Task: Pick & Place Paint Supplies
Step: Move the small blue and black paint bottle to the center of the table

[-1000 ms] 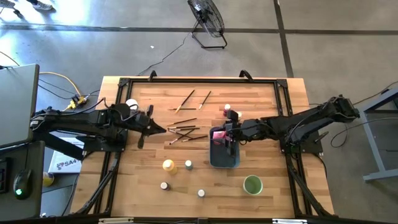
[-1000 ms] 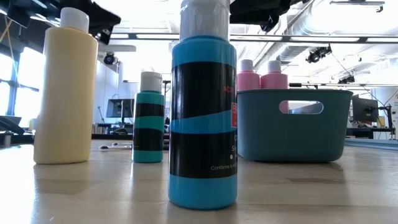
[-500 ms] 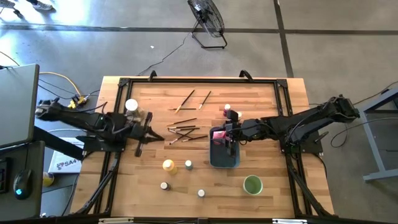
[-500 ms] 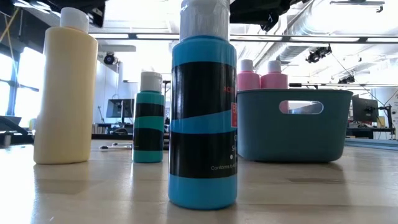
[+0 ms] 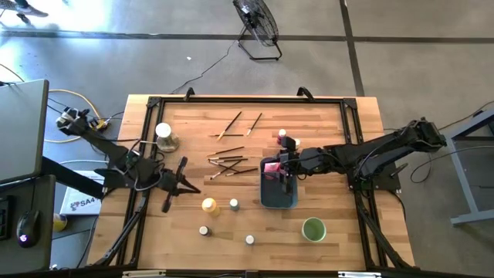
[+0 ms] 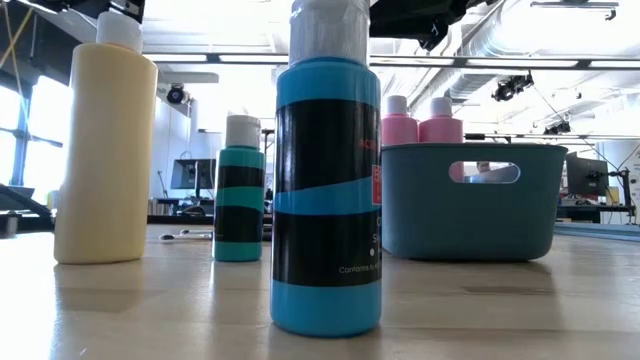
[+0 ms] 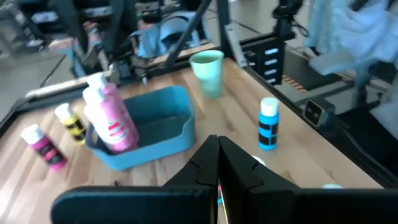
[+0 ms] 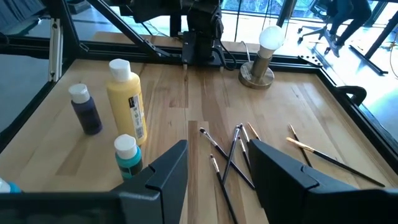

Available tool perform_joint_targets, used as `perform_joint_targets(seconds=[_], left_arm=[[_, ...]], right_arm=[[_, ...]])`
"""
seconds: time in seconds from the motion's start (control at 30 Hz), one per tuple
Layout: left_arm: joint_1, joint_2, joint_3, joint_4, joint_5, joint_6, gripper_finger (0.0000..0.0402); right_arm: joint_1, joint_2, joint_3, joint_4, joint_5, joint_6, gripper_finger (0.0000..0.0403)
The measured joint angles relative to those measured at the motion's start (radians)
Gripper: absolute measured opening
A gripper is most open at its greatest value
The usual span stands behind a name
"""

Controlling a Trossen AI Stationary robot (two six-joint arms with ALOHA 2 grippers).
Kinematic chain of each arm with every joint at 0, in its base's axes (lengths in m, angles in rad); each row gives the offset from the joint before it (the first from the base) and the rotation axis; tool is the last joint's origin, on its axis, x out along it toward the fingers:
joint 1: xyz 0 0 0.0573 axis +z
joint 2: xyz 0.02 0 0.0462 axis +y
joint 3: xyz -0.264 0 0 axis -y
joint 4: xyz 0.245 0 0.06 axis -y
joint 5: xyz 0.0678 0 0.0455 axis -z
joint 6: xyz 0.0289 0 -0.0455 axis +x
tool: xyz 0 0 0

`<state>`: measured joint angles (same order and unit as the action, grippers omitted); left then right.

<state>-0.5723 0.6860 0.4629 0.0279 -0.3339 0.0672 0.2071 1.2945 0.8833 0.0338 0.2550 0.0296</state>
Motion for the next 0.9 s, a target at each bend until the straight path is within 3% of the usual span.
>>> perform_joint_targets(seconds=[0.43, 0.7, 0.9], left_arm=[[-0.018, 0.088, 0.000, -0.053, -0.016, -0.146, 0.0000], [-0.017, 0.117, 0.000, -0.066, 0.033, -0.279, 0.0000], [-0.018, 0.117, 0.000, -0.087, 0.104, -0.282, 0.0000]], right_arm=[[0.000, 0.000, 0.000, -0.002, -0.002, 0.000, 0.0162], [0.000, 0.000, 0.000, -0.002, -0.052, 0.000, 0.0162], [0.000, 0.000, 0.000, -0.002, -0.053, 0.000, 0.0162]])
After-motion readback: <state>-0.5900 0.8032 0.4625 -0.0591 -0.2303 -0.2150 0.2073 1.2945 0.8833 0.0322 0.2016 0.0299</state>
